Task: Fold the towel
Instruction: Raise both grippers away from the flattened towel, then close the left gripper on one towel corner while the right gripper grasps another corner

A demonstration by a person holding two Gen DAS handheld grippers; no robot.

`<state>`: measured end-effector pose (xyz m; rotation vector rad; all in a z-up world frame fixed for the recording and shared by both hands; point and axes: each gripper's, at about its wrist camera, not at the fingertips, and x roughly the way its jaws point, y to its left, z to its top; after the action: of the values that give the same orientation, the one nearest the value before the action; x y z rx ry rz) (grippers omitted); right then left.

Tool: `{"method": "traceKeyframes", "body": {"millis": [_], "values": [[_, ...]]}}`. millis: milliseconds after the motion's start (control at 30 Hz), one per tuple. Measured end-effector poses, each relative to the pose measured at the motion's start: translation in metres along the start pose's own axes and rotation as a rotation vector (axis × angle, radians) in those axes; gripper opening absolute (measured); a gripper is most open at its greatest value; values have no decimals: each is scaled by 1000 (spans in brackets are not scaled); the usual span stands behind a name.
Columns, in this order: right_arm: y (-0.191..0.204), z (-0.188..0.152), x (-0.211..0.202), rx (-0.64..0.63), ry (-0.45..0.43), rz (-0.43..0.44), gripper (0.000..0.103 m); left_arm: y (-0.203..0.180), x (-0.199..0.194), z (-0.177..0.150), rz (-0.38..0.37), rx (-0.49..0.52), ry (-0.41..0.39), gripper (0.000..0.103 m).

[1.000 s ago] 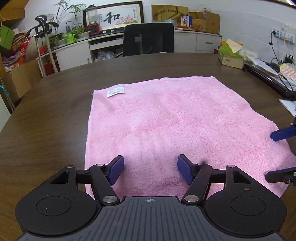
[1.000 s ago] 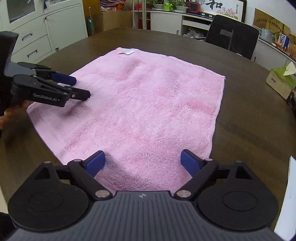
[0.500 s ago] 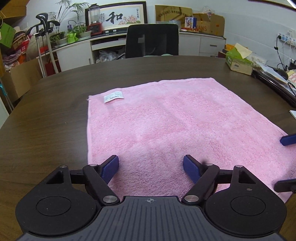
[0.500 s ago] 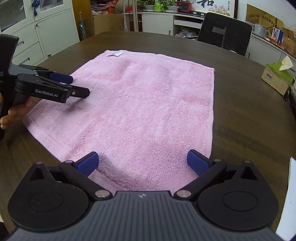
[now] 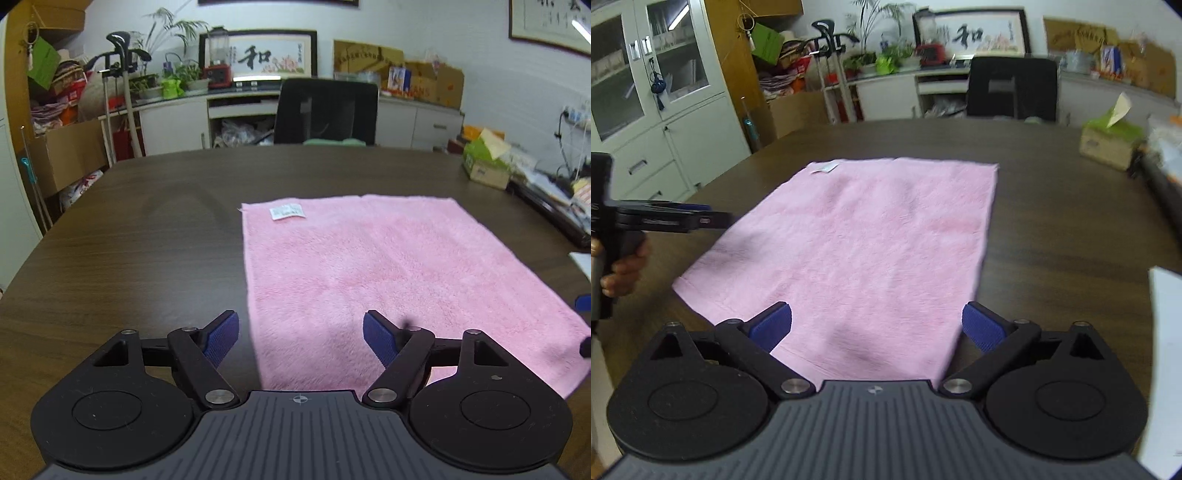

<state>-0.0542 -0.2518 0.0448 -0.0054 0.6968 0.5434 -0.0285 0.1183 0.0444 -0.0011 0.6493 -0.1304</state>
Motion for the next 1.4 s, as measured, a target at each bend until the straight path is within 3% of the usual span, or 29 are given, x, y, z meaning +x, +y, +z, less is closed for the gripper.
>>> {"method": "traceKeyframes", "body": {"millis": [33, 233, 467, 533, 667, 933, 1000, 1200, 1400], "values": [[0, -4, -5, -12, -3, -18, 101, 5, -8, -6, 4, -17, -9, 94], [-4, -28, -21, 34, -41, -49, 101, 15, -33, -33, 15, -74, -1, 95], [3, -38, -15, 27, -25, -91, 99, 11, -23, -46, 7, -108, 72, 95], [5, -38, -13, 19, -19, -82, 90, 9, -20, -47, 1, -108, 83, 95], [6, -35, -7, 41, -3, -61, 58, 2, -18, -49, -13, -100, 91, 95], [3, -37, -3, 77, -20, -37, 36, -3, -17, -51, -20, -103, 101, 95], [3, -39, -4, 75, -21, -31, 25, -3, -17, -52, -20, -103, 103, 95], [5, -42, -3, 77, -42, -15, 13, -7, -20, -55, -29, -106, 105, 95], [3, -43, -2, 99, -54, -10, 11, -17, -20, -54, -56, -121, 111, 93]]}}
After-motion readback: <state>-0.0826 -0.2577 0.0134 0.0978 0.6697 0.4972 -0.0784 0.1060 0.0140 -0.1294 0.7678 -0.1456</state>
